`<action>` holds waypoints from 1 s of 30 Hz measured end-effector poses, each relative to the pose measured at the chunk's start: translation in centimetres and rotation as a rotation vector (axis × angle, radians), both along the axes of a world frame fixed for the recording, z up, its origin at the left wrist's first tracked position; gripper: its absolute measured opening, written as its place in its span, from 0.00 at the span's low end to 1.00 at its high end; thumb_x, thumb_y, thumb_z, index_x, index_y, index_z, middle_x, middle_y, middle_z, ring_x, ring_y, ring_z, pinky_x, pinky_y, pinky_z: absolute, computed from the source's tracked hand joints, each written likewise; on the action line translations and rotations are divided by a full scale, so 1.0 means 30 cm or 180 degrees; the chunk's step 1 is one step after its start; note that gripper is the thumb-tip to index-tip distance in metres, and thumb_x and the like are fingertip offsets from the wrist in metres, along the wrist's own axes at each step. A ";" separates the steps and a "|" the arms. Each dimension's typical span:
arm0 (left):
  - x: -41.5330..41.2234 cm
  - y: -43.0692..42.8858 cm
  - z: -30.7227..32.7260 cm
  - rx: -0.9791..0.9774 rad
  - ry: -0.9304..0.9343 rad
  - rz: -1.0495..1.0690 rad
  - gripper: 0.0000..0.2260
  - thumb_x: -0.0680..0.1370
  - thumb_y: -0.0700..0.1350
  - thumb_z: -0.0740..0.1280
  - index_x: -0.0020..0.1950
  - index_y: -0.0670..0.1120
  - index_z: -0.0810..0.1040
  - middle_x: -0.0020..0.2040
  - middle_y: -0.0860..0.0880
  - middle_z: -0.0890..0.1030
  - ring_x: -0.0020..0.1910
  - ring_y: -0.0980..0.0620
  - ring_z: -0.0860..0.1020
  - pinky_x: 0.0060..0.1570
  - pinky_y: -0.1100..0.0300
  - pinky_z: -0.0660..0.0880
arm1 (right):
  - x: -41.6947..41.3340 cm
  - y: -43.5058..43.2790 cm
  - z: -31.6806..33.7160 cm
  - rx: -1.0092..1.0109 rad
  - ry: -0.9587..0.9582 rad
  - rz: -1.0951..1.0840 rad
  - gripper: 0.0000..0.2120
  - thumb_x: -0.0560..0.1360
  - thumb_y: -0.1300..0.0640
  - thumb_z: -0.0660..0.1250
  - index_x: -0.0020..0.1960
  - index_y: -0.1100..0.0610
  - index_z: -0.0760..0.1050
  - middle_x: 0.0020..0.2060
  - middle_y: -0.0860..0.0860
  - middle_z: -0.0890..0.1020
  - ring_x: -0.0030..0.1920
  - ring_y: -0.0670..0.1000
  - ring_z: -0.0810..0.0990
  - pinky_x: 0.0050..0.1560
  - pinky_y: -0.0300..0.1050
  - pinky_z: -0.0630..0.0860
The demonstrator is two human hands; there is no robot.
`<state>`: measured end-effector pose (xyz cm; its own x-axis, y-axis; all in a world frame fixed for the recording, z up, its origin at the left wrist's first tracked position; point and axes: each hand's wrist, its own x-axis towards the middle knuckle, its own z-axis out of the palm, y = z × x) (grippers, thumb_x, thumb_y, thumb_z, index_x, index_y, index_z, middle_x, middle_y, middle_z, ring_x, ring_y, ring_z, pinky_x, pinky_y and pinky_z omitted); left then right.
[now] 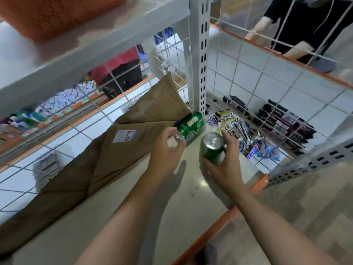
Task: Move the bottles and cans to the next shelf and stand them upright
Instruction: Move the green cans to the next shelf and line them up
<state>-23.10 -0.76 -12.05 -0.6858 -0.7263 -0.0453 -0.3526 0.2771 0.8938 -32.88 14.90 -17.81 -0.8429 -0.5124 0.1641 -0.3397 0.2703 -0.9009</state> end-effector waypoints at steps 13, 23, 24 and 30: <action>-0.238 -0.069 -0.097 -0.2414 -0.1856 -0.0564 0.27 0.76 0.56 0.73 0.71 0.48 0.70 0.63 0.47 0.78 0.60 0.43 0.72 0.54 0.50 0.70 | -0.042 0.114 0.038 0.0617 -0.0346 0.0363 0.52 0.64 0.48 0.84 0.79 0.56 0.59 0.64 0.46 0.66 0.66 0.44 0.67 0.65 0.35 0.65; 0.121 0.015 -0.022 0.0071 -0.0482 0.0503 0.31 0.77 0.43 0.74 0.79 0.50 0.66 0.68 0.48 0.76 0.61 0.52 0.76 0.52 0.65 0.75 | -0.013 0.104 0.082 0.0664 -0.0393 0.0431 0.49 0.66 0.46 0.82 0.79 0.53 0.59 0.69 0.50 0.67 0.69 0.50 0.68 0.68 0.49 0.69; 0.164 0.051 -0.021 0.0532 -0.0133 0.0692 0.32 0.78 0.38 0.73 0.79 0.50 0.65 0.68 0.49 0.75 0.60 0.54 0.77 0.47 0.72 0.75 | -0.012 0.103 0.081 0.0674 -0.0438 0.0436 0.50 0.66 0.46 0.82 0.79 0.53 0.58 0.69 0.51 0.67 0.69 0.51 0.68 0.69 0.50 0.69; 0.303 0.138 -0.139 0.1424 0.0775 0.0930 0.39 0.73 0.32 0.74 0.76 0.61 0.65 0.69 0.47 0.77 0.67 0.47 0.78 0.63 0.45 0.79 | -0.011 0.094 0.049 0.0625 -0.0767 0.0477 0.53 0.64 0.47 0.84 0.79 0.55 0.57 0.71 0.51 0.66 0.70 0.47 0.67 0.70 0.44 0.66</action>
